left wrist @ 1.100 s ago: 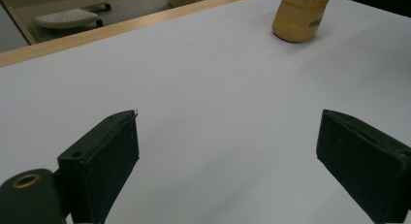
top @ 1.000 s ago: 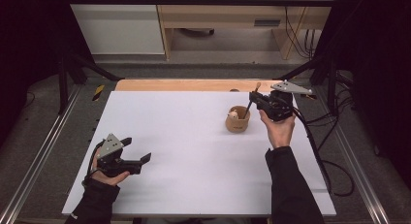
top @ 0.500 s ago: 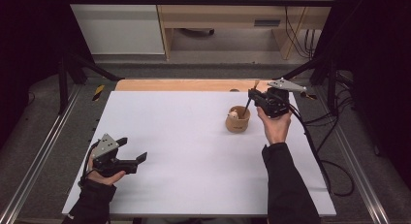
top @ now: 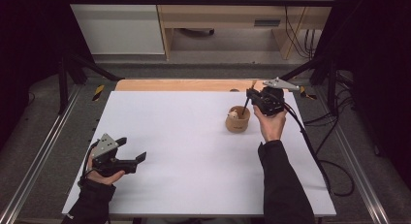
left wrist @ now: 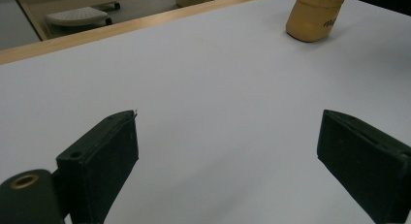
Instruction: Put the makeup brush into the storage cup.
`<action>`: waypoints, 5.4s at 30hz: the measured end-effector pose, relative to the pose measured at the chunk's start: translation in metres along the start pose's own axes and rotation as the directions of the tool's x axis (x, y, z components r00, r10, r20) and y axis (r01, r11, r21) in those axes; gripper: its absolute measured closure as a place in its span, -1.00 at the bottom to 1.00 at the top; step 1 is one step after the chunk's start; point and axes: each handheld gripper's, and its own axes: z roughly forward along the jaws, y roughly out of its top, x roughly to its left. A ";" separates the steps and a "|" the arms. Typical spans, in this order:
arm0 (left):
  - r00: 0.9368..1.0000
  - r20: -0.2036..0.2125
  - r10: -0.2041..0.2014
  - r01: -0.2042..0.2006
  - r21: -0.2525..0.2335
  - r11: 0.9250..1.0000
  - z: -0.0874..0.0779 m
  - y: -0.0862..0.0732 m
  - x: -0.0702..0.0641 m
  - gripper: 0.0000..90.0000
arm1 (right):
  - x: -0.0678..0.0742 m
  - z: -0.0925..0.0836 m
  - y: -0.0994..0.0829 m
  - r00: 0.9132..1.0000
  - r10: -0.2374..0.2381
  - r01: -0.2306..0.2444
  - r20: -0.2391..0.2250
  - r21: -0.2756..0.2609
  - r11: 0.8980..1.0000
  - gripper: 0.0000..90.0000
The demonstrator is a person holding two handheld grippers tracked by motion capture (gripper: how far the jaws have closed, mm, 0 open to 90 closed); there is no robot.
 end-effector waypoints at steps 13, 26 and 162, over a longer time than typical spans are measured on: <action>1.000 -0.001 0.000 0.000 0.002 1.000 0.000 0.000 0.000 -0.84 | -0.005 0.013 -0.014 1.000 0.016 -0.017 0.005 0.038 0.999 0.85; 1.000 -0.003 0.003 -0.003 0.003 1.000 0.001 0.000 -0.001 -0.84 | -0.007 0.023 -0.027 1.000 0.029 -0.030 0.008 0.088 0.996 0.85; 1.000 -0.017 -0.022 0.022 0.002 1.000 -0.009 -0.009 -0.003 -0.88 | -0.003 -0.119 -0.124 0.994 -0.013 0.015 -0.107 0.019 1.000 -0.95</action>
